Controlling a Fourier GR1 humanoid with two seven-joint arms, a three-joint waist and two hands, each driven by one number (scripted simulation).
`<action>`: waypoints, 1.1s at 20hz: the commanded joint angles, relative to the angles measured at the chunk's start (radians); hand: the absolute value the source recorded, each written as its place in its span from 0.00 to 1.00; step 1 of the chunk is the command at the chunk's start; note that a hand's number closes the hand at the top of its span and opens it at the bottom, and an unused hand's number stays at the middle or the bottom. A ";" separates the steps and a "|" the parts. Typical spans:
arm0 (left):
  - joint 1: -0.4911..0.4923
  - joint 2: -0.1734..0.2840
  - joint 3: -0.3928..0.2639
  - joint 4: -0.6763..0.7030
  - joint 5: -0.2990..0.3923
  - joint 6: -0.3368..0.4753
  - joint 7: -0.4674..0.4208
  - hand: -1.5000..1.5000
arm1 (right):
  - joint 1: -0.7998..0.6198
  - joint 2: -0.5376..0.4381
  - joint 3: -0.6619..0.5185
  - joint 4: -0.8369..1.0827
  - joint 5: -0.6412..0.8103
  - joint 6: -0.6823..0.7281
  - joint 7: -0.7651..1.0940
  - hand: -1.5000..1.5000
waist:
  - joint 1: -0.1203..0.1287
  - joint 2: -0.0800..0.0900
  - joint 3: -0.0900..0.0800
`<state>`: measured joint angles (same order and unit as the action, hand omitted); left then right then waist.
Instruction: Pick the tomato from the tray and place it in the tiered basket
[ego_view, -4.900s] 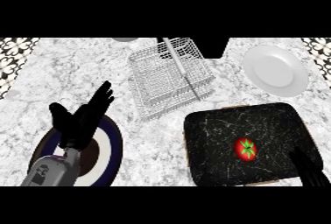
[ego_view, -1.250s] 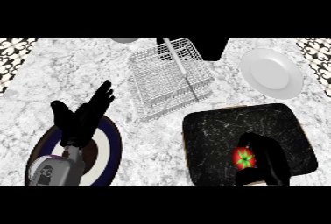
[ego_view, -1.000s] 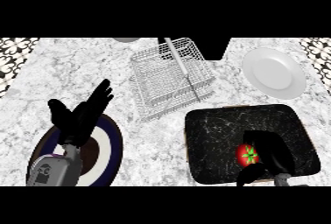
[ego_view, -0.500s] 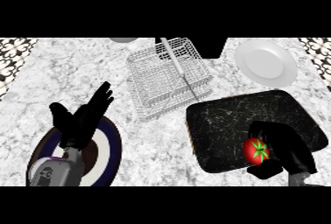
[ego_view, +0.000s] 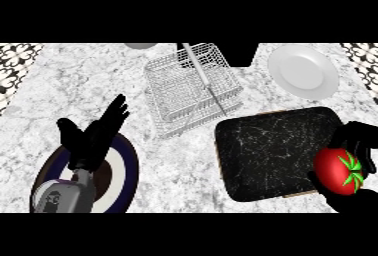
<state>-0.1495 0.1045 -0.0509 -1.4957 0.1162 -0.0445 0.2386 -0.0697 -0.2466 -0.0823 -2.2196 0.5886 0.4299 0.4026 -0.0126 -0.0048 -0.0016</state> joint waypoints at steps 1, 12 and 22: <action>-0.013 0.020 0.012 -0.026 0.014 -0.024 0.023 0.50 | -0.123 -0.026 -0.102 -0.112 -0.133 0.080 0.111 1.00 | 0.010 0.002 0.001; -0.048 -0.014 0.005 0.081 -0.038 -0.006 -0.034 0.50 | -0.715 -0.052 0.053 0.100 -0.134 0.152 0.535 1.00 | 0.019 0.004 0.000; -0.025 -0.013 0.011 0.070 -0.027 -0.033 -0.045 0.50 | -0.973 0.055 0.056 0.578 0.003 -0.056 0.422 1.00 | 0.027 0.009 0.001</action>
<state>-0.1688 0.0929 -0.0480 -1.4814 0.0997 -0.0697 0.2339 -0.9587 -0.2163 -0.0127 -1.8008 0.5538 0.4491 0.8598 0.0151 0.0013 -0.0015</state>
